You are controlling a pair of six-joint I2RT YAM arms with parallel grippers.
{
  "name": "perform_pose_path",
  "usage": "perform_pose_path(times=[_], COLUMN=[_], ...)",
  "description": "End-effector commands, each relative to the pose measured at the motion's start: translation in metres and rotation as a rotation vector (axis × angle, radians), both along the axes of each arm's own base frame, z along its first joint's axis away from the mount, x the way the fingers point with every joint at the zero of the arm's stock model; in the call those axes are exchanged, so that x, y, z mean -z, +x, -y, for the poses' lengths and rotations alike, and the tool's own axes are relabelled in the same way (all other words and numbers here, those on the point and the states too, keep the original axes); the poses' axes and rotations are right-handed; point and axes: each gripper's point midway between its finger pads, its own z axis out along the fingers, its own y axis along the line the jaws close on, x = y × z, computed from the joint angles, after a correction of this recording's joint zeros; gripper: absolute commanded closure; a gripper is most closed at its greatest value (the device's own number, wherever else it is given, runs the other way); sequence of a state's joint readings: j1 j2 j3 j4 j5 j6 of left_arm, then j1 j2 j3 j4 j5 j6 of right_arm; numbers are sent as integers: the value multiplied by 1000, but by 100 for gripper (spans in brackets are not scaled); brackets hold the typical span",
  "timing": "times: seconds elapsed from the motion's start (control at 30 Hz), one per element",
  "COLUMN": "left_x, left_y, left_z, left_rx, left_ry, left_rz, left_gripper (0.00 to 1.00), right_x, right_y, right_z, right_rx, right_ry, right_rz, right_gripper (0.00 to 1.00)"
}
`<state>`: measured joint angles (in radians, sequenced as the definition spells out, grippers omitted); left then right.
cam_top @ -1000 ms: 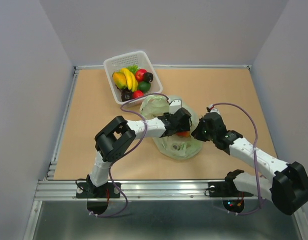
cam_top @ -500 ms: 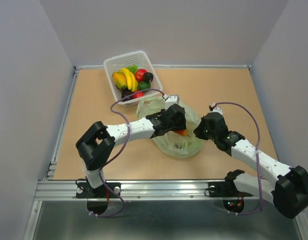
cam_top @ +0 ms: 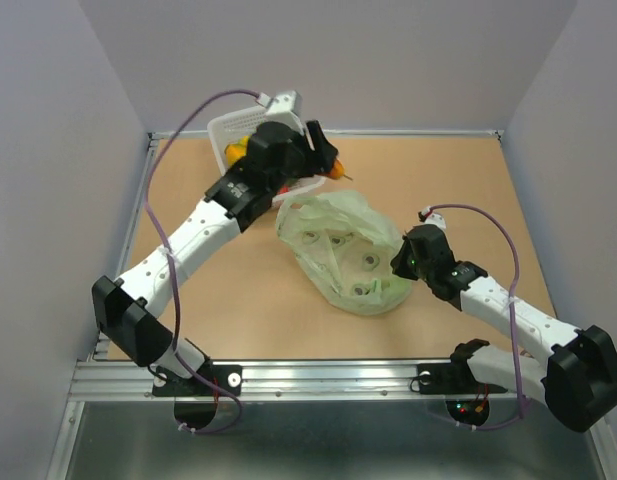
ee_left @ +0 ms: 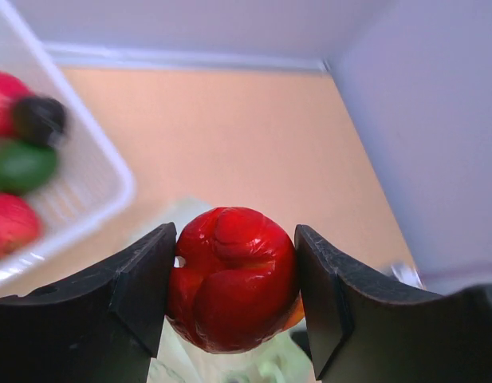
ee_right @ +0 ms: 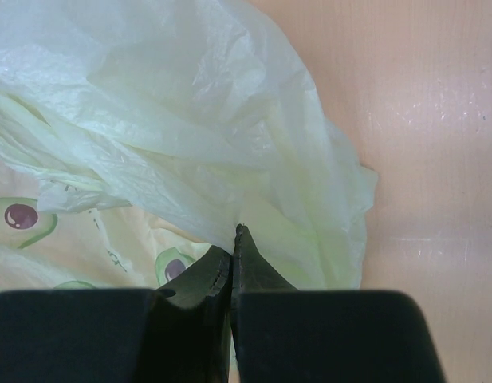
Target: Untie the knot of the plastic bag and take out the fruit
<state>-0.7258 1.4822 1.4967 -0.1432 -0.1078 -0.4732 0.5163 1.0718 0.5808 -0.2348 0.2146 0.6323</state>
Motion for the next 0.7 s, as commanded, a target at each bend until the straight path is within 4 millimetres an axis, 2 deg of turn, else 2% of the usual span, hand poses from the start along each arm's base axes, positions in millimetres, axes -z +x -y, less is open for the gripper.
perform_pose_path(times=[0.0,0.03,0.07,0.13,0.17,0.2,0.23,0.27,0.3,0.33,0.4,0.43,0.47,0.53,0.57,0.6,0.67], left_x=[-36,-33,-31,-23,-35,-31,-12,-9,-5,2,8,15,17,26,28,22,30], left_y=[51,64,83,112,129,140,159,171,184,203,224,241,249,271,277,281,293], left_z=[-61,-72,-96,-109,-130,-137,-142,-148,-163,-168,-184,-186,-190,-195,-196,-192,-192], left_rx=[-142,-176,-248,-293,-337,-356,-380,-398,-434,-460,-502,-512,-521,-524,-523,-502,-483], left_ry=[8,18,17,17,-14,-17,-8,-13,-15,-20,-24,-28,-31,-38,-39,-53,-54], left_rz=[78,72,62,37,51,43,9,10,6,2,1,2,5,16,22,42,61], left_gripper=[60,59,59,57,57,56,56,55,54,53,50,48,45,36,32,25,15], right_x=[-9,-10,-11,-15,-16,-20,-21,-24,-25,-29,-33,-37,-38,-41,-43,-44,-43], right_y=[6,6,6,7,7,8,9,9,9,10,10,11,11,10,10,9,8], right_z=[0,0,0,-2,-3,-5,-6,-7,-8,-9,-10,-11,-11,-13,-14,-14,-13], right_rx=[4,1,-3,-10,-20,-27,-34,-42,-51,-61,-74,-77,-80,-92,-95,-94,-89], right_ry=[11,12,11,12,11,14,17,21,21,18,16,19,21,29,34,35,35], right_rz=[38,40,43,48,47,57,58,62,64,74,86,94,95,96,97,97,92], right_gripper=[99,99,99,99,99,99,99,99,99,99,99,99,99,99,99,99,98])
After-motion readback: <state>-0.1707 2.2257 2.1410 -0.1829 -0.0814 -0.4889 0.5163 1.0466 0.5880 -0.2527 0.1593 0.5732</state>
